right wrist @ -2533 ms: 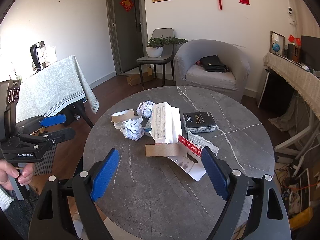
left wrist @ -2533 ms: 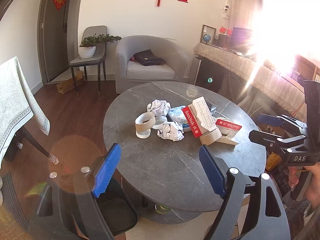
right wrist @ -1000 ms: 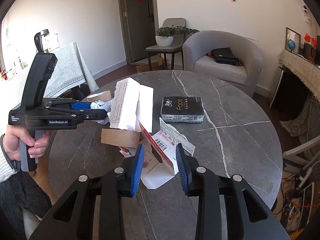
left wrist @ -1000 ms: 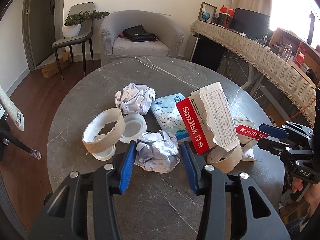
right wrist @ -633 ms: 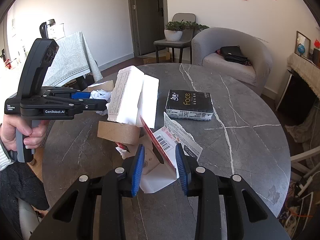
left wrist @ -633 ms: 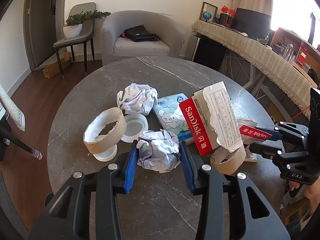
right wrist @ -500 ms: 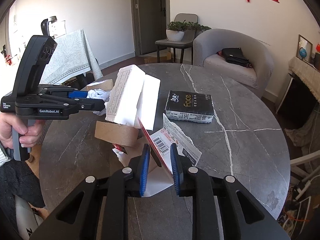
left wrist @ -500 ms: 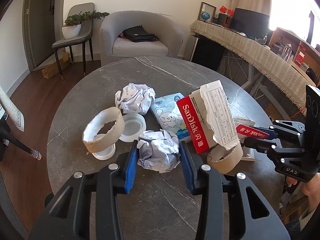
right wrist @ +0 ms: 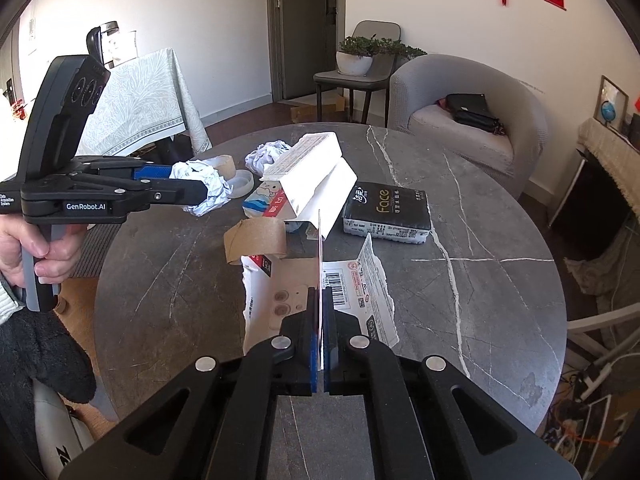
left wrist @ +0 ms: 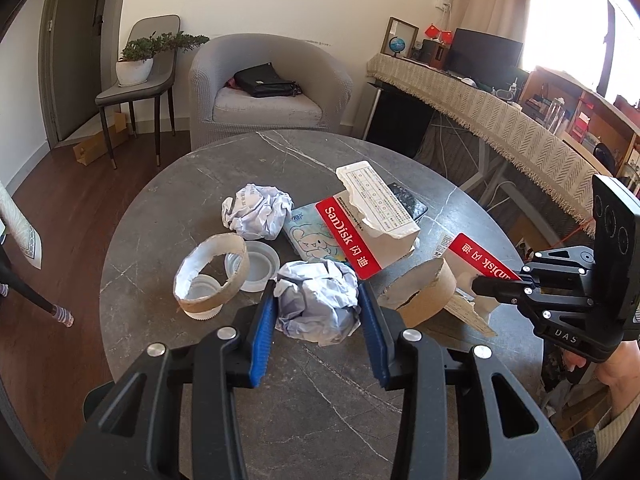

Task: Collect trash
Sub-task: 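Lift the paper ball with the left tool while the right tool grasps the SanDisk card package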

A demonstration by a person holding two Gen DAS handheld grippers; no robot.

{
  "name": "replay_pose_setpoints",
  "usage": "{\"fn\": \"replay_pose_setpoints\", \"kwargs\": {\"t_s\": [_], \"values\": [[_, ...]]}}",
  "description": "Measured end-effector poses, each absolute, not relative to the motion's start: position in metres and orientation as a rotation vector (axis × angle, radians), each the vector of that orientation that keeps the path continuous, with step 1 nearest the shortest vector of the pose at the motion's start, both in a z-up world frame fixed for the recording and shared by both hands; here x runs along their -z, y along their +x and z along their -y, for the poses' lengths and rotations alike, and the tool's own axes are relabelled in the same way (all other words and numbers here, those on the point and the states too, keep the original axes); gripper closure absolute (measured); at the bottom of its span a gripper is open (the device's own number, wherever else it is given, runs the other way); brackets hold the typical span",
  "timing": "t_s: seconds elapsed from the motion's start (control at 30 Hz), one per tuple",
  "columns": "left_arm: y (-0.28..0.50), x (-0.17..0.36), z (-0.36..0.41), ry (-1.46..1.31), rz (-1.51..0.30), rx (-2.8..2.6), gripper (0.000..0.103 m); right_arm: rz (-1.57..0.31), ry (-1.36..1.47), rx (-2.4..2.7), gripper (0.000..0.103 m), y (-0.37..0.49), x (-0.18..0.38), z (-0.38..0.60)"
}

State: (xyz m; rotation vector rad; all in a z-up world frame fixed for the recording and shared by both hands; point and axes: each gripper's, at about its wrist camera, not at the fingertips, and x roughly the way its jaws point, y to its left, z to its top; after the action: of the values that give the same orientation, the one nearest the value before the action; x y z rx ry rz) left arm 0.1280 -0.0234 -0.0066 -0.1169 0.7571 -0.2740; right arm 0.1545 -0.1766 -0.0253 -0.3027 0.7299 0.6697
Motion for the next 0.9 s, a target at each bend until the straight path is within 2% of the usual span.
{"fn": "replay_pose_setpoints", "kwargs": {"t_s": [0.37, 0.6, 0.9], "values": [[0.105, -0.009, 0.018, -0.122, -0.719, 0.292, 0.06, -0.76, -0.44, -0.419, 0.102, 0.155, 0.014, 0.175], [0.101, -0.014, 0.004, -0.128, -0.71, 0.28, 0.06, -0.763, -0.67, -0.284, 0.102, 0.151, 0.025, 0.165], [0.087, -0.019, -0.015, -0.136, -0.691, 0.263, 0.06, -0.76, -0.618, -0.308, 0.102, 0.154, 0.013, 0.164]]}}
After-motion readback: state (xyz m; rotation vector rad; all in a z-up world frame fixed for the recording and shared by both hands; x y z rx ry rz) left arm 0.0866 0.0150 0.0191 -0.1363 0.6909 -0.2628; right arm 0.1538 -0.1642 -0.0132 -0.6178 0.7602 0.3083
